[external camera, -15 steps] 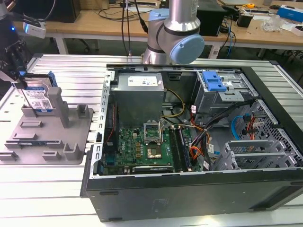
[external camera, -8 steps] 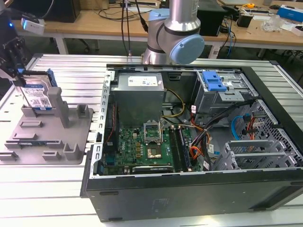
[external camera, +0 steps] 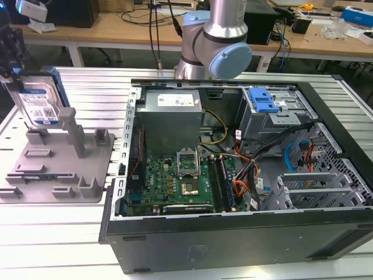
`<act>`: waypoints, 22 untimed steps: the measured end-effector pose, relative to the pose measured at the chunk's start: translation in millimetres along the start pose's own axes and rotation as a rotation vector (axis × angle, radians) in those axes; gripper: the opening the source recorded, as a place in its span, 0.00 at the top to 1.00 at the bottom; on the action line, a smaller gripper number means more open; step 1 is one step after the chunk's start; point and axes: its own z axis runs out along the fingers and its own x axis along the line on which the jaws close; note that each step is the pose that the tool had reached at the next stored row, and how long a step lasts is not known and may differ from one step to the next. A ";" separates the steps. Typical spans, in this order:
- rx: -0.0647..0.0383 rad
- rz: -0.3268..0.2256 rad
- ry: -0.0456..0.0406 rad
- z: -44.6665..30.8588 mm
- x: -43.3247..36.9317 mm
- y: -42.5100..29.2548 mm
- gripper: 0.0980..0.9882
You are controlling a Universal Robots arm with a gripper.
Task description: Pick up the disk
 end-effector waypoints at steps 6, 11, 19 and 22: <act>0.000 0.000 0.0000 -49.4 4.4 0.4 0.70; 0.000 0.000 0.0001 -83.6 7.6 0.6 0.70; 0.000 0.000 0.0001 -128.1 10.4 0.9 0.70; 0.000 0.000 -0.0004 -151.6 11.2 1.1 0.70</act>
